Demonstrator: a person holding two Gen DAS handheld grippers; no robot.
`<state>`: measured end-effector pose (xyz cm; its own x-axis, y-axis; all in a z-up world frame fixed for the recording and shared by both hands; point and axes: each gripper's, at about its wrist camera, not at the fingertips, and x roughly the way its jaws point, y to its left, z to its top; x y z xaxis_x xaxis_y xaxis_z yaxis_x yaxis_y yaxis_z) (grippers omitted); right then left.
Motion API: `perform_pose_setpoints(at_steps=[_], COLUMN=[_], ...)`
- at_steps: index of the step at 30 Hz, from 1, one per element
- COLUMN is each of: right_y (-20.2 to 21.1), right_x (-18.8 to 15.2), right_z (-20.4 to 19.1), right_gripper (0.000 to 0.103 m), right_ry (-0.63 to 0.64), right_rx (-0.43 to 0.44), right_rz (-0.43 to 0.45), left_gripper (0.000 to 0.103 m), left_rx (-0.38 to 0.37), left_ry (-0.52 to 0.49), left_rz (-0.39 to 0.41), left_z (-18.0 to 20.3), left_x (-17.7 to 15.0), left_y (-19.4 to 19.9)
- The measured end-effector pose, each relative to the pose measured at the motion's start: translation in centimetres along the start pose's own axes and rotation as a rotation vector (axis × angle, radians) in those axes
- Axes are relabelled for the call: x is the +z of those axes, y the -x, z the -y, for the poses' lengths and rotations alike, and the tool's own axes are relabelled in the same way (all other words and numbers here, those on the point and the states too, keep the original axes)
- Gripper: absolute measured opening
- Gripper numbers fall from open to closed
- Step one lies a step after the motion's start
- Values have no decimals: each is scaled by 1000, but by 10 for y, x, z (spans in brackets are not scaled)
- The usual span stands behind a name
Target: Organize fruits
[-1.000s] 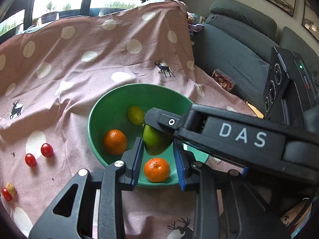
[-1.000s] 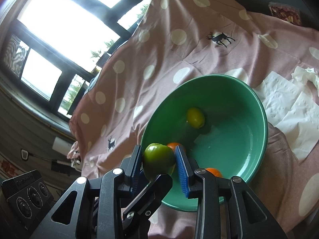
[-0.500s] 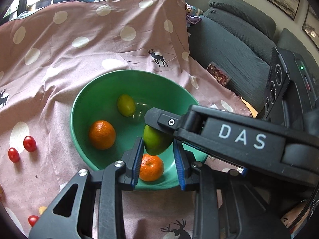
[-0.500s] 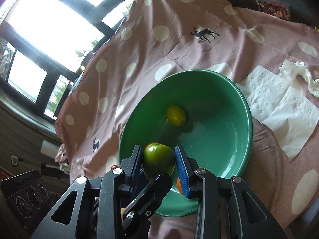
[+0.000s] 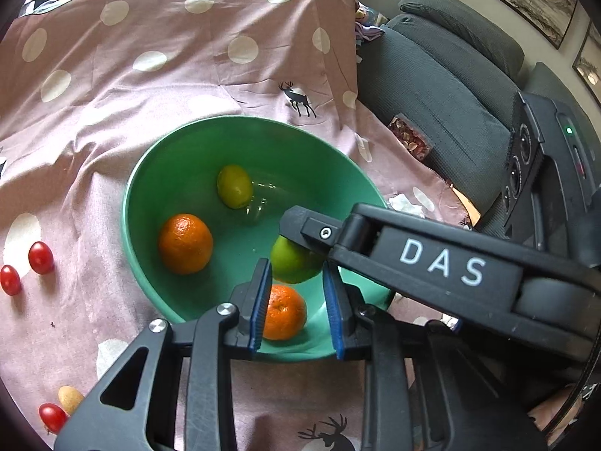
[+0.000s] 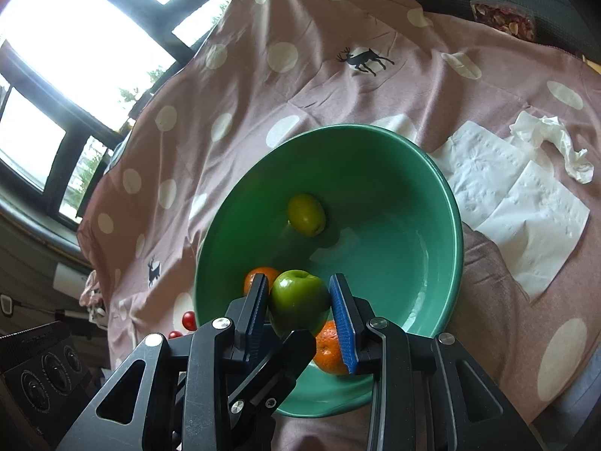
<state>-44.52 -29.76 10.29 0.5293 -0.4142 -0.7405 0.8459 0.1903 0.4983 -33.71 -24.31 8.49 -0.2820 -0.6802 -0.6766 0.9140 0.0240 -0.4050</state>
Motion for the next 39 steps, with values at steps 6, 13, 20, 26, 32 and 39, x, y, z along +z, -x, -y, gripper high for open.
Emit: perform_pose_setpoints(at_steps=[6,13,20,26,32,39], right_y=[1,7,18,24,23,13], right_x=[0,-2,-4,-7,-15,-30], right_z=[1,-4,-19,-38,-63,-99], right_gripper=[36,36,36,35,36,46], right_ry=[4,7,56,111,186,292], right_rx=[-23,-38,-46,-34,-4,44], right_rz=[11,48,106,148,152,131], left_gripper=[26,26,26,29,55,70], left_rx=[7,45,139,277,406,522], left_ry=[12,-1,-6,35,132,292], left_rz=[6,54,132,192,234,288], left_z=[-3,-4,-10,-32,-73,-138], left_x=[-1,-4,-7,-14,-25,-49], left_y=[4,28,63,99,137,172])
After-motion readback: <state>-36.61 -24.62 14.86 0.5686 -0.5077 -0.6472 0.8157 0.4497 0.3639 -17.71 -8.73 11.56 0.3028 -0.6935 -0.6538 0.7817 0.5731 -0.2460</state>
